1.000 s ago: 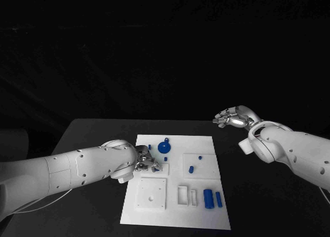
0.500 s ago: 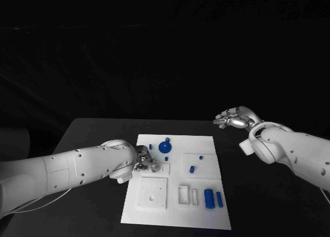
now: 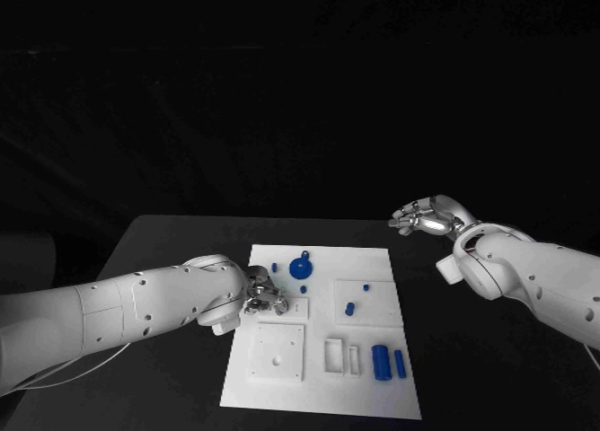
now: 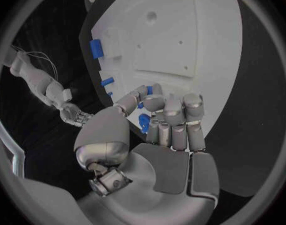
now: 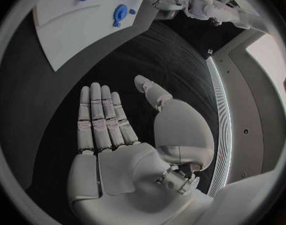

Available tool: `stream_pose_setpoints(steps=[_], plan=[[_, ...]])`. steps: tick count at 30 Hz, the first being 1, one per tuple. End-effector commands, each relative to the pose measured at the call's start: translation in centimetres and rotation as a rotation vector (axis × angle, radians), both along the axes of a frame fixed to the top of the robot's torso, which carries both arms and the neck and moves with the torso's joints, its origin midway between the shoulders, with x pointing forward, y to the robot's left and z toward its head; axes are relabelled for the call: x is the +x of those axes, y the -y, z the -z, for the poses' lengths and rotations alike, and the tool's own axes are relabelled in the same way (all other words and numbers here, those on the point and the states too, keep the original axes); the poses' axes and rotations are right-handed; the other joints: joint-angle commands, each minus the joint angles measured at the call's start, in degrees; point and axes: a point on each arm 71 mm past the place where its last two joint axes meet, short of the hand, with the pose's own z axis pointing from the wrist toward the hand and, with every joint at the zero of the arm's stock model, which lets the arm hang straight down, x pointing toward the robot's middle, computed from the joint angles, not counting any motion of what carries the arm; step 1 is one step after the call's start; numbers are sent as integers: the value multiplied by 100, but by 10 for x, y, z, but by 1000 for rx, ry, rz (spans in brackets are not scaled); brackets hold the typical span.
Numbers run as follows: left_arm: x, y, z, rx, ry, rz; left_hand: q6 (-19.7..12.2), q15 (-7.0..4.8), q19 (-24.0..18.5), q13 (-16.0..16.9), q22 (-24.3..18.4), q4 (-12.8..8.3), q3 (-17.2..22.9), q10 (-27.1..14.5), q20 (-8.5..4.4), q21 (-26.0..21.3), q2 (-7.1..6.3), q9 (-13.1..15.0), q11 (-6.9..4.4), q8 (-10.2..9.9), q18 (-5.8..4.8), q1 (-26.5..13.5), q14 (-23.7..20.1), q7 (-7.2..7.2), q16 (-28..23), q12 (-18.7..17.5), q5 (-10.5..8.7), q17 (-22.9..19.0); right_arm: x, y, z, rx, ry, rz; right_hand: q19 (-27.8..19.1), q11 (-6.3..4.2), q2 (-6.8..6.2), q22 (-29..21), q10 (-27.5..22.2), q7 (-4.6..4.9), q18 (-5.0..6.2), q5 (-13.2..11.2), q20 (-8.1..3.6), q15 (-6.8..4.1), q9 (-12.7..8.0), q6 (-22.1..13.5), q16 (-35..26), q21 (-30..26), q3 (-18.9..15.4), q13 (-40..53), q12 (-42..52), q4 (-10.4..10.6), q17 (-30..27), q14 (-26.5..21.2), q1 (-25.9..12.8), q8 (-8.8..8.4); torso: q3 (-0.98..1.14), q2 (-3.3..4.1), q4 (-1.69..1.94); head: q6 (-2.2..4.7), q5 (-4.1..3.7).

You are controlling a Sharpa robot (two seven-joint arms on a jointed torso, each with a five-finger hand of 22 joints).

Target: Assemble the parts on the task board

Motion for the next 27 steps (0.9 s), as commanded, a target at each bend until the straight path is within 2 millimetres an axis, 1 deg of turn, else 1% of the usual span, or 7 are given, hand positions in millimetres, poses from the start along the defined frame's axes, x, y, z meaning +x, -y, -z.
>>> stream_pose_setpoints(steps=[1,5,7,12,16,19,27], plan=[[-1,-2,4,2,-27,-12,12,-6,-30,-6,-5,-34,19,11,-539,7,164,-9,4,6,38,38,1,28,12,14,66,-2,-1,-2,1,0,-8,-20,-19,6,-14,3,45,-14,76,32,1,31,-9,-36,-36,-29,-39,-6,-30,4,-6,-13,-37,30,3,2,-3,-4,3],[-1,-2,4,0,-26,-10,16,-1,-41,-6,-1,-135,66,9,-538,11,343,-19,9,2,32,24,-4,32,12,16,150,0,-1,-2,1,0,-9,-20,-19,6,-15,4,45,-14,77,33,1,31,-10,-36,-37,-30,-40,-8,-30,3,-6,-14,-36,30,10,2,-4,1,6],[-1,-1,4,-3,-27,-8,22,0,-46,-6,2,-176,87,9,-537,13,410,-22,9,3,29,17,-6,32,13,18,170,1,-1,-2,1,0,-9,-21,-20,6,-15,4,45,-14,77,34,1,31,-10,-37,-37,-30,-40,-9,-30,3,-6,-14,-35,30,9,1,-4,-1,5],[-2,-1,3,-16,-33,-8,44,0,-53,-6,6,-216,115,14,-535,17,495,-25,8,10,24,0,-7,31,16,22,174,4,-1,-2,1,-1,-10,-22,-21,6,-16,5,44,-14,78,37,1,31,-11,-38,-38,-32,-40,-11,-31,0,-6,-15,-32,30,10,2,-5,-9,7],[-1,-1,2,-26,-35,-9,68,-1,-58,-7,9,-229,127,18,-535,19,515,-24,7,21,22,-8,-8,28,18,24,173,5,-1,-1,1,-2,-10,-22,-21,6,-17,5,44,-14,79,38,2,31,-12,-39,-39,-33,-40,-13,-31,-1,-6,-16,-30,30,9,1,-6,-2,4],[1,1,-3,-44,-28,-12,82,-2,-61,-8,11,-234,133,19,-535,21,521,-23,5,27,22,-11,-8,26,19,25,175,6,-1,-2,2,-3,-11,-23,-22,7,-17,6,44,-14,79,38,2,31,-12,-39,-39,-33,-40,-15,-32,-2,-6,-16,-29,30,8,1,-2,-2,2],[2,-1,-11,-68,-26,-14,123,-7,-69,-9,18,-244,156,26,-537,27,531,-20,-2,45,22,-10,-7,18,25,28,199,9,-1,-2,2,-4,-14,-25,-22,7,-15,7,44,-13,80,40,3,31,-13,-39,-40,-35,-41,-18,-32,-3,-6,-17,-28,30,6,-5,4,7,7]])
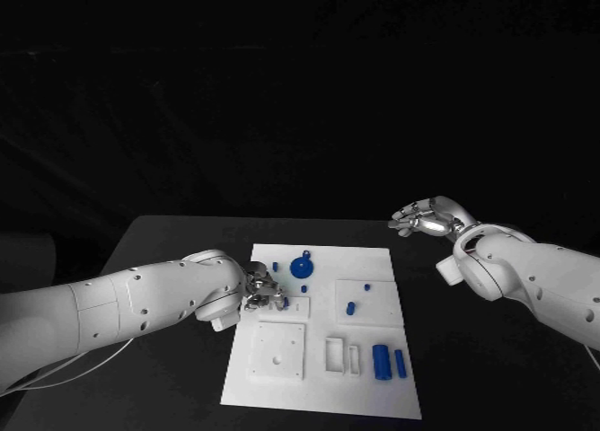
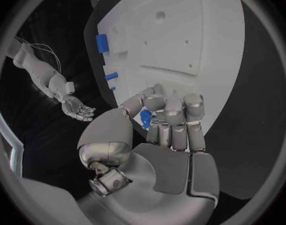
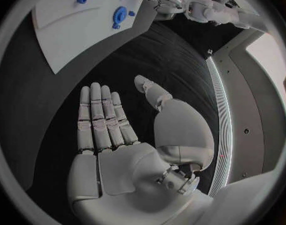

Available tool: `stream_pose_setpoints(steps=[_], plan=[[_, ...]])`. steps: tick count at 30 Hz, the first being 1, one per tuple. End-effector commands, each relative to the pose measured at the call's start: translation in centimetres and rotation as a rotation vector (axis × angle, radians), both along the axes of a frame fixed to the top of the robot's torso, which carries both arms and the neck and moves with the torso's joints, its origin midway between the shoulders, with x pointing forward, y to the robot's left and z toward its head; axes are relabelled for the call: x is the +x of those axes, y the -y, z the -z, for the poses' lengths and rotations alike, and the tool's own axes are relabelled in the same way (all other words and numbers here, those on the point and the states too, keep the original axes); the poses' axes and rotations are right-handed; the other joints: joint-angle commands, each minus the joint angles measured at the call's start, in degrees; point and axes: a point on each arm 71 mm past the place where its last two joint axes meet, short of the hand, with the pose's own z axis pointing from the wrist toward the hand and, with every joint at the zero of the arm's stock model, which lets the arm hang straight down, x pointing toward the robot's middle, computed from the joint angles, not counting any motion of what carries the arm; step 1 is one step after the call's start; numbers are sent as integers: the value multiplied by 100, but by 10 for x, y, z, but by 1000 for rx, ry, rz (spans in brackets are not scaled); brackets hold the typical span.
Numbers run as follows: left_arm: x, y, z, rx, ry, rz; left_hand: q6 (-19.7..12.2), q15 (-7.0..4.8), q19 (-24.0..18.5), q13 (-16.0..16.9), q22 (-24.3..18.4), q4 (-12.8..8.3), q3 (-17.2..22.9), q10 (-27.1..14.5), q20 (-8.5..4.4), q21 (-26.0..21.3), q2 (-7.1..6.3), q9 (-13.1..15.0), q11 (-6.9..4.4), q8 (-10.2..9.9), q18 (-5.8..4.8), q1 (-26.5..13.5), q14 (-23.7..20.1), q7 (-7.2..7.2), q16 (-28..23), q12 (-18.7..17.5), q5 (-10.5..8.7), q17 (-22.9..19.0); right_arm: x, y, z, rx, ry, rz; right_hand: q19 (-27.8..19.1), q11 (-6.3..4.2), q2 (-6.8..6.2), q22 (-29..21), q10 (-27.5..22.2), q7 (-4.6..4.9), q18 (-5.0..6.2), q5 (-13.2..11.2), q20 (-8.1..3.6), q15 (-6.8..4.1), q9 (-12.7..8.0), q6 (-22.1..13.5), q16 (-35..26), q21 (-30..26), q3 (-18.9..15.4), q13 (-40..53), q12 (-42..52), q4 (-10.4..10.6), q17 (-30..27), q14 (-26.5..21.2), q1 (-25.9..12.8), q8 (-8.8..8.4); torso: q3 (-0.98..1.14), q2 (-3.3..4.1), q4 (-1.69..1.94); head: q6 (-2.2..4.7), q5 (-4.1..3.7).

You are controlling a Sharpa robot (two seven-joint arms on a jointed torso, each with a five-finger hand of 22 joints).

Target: Assemble the parts on the task board

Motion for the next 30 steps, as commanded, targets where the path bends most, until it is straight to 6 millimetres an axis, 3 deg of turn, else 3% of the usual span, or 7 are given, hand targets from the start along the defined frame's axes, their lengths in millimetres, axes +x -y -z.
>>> stream_pose_setpoints(steps=[1,24,26,30], plan=[[-1,2,-2,-21,-17,9,62,-38,-35,-10,11,4,4,29,-545,28,35,13,-4,35,61,18,6,2,25,29,16,10,-1,-2,1,-3,-6,-20,-23,7,-15,7,44,-13,80,40,4,31,-8,-39,-22,-35,-41,-9,-32,-3,-6,-17,-28,30,-2,-7,4,4,6],[-1,-3,-3,-35,-32,8,72,-42,-45,-15,18,12,18,28,-545,36,0,5,-6,34,57,5,0,-1,26,26,38,10,-6,-10,2,-49,10,-66,-20,3,3,16,56,-20,88,21,9,28,-12,-26,-24,-42,-26,-30,-27,-32,-3,-15,23,42,-4,-1,1,37,19],[-2,-4,-2,-27,-32,13,79,-38,-45,-17,20,21,-21,29,-542,40,-123,3,-4,35,51,-51,-1,1,27,26,48,10,-6,-10,2,-49,10,-65,-20,3,1,17,57,-19,88,20,10,28,-12,-26,-24,-42,-28,-31,-27,-32,-3,-15,20,42,-5,0,-3,38,18],[-3,-4,-3,1,-24,25,98,-45,-3,-30,-2,214,-306,40,-539,37,-829,0,-12,43,40,-378,11,-8,23,18,-308,2,-6,-9,3,-50,10,-64,-20,4,-1,17,57,-19,88,21,11,28,-13,-26,-25,-43,-29,-33,-27,-32,-3,-15,19,41,-3,0,-4,34,15]])
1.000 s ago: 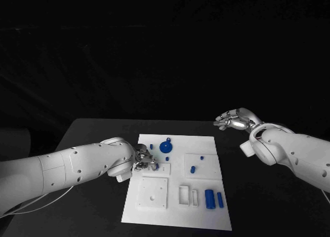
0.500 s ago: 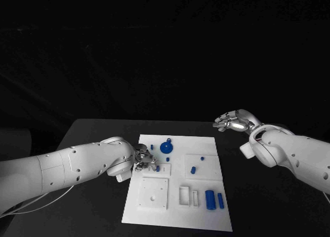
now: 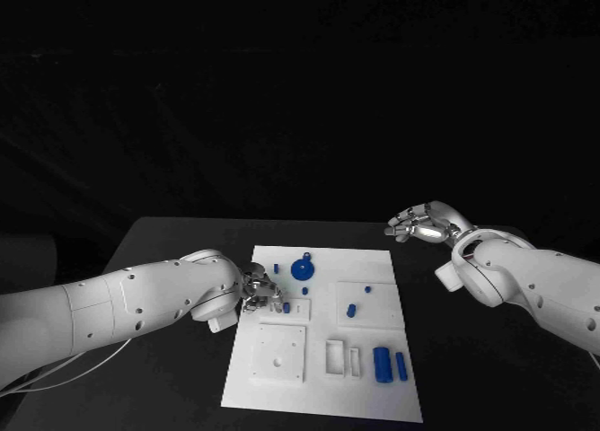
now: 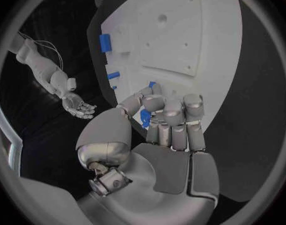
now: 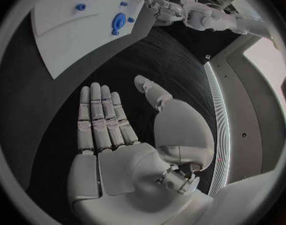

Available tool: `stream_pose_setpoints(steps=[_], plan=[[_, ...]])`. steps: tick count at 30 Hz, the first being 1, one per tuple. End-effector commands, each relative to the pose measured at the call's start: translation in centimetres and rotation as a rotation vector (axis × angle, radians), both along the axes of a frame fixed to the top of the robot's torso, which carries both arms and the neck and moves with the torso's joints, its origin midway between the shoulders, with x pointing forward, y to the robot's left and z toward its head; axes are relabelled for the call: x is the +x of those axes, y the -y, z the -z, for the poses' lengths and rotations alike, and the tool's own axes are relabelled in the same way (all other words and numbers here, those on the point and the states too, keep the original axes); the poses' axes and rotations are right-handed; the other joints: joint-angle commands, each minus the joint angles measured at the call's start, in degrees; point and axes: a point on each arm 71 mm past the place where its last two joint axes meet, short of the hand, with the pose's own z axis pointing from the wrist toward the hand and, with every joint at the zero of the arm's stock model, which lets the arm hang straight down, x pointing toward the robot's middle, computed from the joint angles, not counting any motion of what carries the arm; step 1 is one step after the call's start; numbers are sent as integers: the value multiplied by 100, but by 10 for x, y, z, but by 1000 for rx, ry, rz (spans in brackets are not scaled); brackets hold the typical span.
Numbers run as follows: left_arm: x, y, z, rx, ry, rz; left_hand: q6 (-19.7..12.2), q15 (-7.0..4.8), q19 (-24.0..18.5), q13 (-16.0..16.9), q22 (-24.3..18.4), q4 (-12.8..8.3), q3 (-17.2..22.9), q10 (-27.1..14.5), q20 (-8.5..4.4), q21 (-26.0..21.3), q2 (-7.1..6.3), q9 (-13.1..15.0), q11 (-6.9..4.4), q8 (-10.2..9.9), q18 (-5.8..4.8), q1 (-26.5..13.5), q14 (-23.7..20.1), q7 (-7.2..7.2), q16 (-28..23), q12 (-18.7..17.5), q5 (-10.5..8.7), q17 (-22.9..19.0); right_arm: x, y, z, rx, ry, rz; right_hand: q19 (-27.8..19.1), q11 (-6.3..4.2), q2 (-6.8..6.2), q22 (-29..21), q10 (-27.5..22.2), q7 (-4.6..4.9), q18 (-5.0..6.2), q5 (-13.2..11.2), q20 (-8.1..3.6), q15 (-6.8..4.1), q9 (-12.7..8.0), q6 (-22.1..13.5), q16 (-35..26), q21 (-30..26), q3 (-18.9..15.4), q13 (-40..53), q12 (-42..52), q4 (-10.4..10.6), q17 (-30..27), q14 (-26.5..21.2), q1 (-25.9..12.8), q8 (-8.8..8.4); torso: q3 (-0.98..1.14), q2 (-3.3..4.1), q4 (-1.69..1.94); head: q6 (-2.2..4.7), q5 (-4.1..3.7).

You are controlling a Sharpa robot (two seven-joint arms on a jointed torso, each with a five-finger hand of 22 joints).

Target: Assemble the parts on the task board

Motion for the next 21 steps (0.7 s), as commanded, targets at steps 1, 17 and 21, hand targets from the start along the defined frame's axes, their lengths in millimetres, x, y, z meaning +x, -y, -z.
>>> stream_pose_setpoints(steps=[1,17,21], plan=[[-1,3,0,30,-2,33,38,-37,2,-8,-17,127,-276,38,-536,-2,-535,-9,-11,23,43,-343,-4,16,24,17,-252,-3,-1,-1,1,-13,1,-20,-21,-17,-2,8,36,-19,88,-1,11,29,-8,-27,-21,-21,-13,-7,-27,-17,-3,-15,19,21,1,2,-4,-4,-3],[2,15,-2,157,80,83,6,-87,39,-1,-92,1263,-218,36,-609,-56,-1406,51,-55,58,138,-710,-3,-26,18,-5,-1243,3,-1,-3,1,-13,2,-21,-22,-15,-15,10,34,-16,89,9,15,30,-12,-31,-23,-25,-23,-16,-28,-18,-2,-16,10,19,8,9,-9,-26,1],[4,13,-1,167,75,78,2,-88,33,8,-85,1285,-240,39,-609,-42,-1301,66,-56,68,139,-679,-1,-27,26,1,-1244,9,-1,-3,1,-13,2,-20,-22,-15,-16,11,35,-16,89,10,16,31,-12,-31,-24,-26,-25,-17,-28,-18,-2,-17,8,19,11,8,-10,-35,-2]])
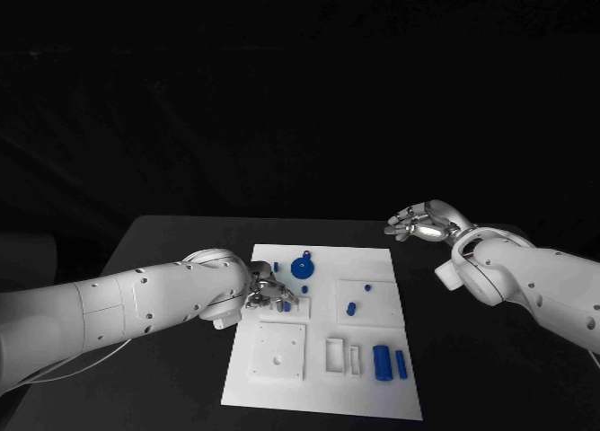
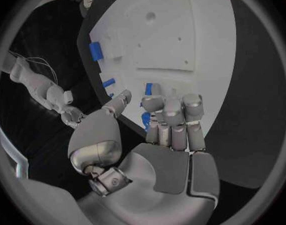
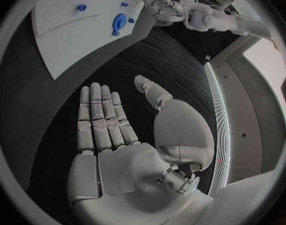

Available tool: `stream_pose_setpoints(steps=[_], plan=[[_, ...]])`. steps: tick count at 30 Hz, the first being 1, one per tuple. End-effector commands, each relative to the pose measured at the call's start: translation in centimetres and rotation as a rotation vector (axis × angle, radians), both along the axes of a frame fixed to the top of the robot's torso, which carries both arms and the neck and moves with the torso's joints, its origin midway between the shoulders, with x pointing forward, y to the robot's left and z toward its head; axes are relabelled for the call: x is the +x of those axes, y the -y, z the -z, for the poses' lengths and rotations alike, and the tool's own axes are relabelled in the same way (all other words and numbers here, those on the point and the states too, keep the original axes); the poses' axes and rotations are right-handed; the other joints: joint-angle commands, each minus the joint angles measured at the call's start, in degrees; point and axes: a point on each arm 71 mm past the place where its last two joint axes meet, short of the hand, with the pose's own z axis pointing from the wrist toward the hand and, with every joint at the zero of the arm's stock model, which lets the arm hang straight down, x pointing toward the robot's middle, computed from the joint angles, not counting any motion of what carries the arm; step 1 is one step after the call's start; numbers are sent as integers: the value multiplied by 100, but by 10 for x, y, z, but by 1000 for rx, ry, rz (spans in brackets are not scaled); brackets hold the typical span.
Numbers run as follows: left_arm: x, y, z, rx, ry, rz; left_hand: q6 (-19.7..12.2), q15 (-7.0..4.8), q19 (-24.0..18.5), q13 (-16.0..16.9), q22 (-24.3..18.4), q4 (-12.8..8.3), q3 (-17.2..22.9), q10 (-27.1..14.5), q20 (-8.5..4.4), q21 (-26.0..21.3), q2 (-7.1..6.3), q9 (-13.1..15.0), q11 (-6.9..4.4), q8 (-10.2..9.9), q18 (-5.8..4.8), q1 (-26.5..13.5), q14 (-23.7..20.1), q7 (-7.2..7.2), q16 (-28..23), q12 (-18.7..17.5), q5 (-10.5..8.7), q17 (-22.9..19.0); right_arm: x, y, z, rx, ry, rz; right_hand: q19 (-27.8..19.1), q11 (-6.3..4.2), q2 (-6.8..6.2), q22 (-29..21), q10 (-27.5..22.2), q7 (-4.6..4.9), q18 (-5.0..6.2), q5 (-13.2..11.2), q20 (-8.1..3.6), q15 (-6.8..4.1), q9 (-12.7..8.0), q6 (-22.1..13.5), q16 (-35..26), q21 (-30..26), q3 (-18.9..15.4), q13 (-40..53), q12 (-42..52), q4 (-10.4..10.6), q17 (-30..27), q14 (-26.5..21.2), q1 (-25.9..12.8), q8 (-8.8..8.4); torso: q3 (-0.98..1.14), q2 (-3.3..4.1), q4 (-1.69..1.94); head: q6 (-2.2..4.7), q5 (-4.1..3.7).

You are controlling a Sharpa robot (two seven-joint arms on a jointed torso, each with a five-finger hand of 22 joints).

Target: Assemble the parts on the task board

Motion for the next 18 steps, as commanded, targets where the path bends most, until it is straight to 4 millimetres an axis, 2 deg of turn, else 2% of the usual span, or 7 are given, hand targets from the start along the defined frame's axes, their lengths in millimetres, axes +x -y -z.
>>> stream_pose_setpoints(steps=[1,5,10,18], plan=[[2,-1,0,43,10,7,-22,-37,29,14,7,27,-18,5,-609,4,123,14,-24,31,48,44,4,-9,28,2,-24,11,-1,-2,0,-8,1,-17,-22,-15,-16,7,35,-16,89,11,16,31,-8,-32,-24,-26,-26,-7,-28,-17,-2,-17,8,21,4,2,-4,-11,-4],[3,0,1,53,5,11,-28,-40,-3,28,24,-74,-153,-2,-605,25,345,33,-27,43,48,103,-3,-11,35,8,-23,20,-1,-2,0,-8,1,-17,-22,-15,-16,7,35,-15,89,12,17,31,-8,-32,-24,-27,-27,-8,-28,-17,-2,-17,7,21,7,6,-7,-23,-12],[4,3,2,54,-2,18,-26,-45,-42,35,33,-213,-305,-13,-603,29,532,42,-32,49,51,136,-16,-17,31,5,-20,24,-1,-2,0,-8,1,-17,-22,-15,-16,8,35,-15,90,14,17,31,-9,-32,-25,-27,-28,-10,-28,-17,-2,-17,5,22,-1,3,-7,-33,-27],[6,6,2,49,-1,17,-7,-53,-63,38,34,-318,-402,-17,-602,30,684,44,-39,58,54,141,-19,-25,29,1,-19,25,-1,-2,0,-7,0,-19,-22,-15,-14,9,36,-15,91,15,18,31,-10,-32,-25,-28,-29,-12,-28,-16,-2,-17,4,22,2,0,-4,-51,-43]])
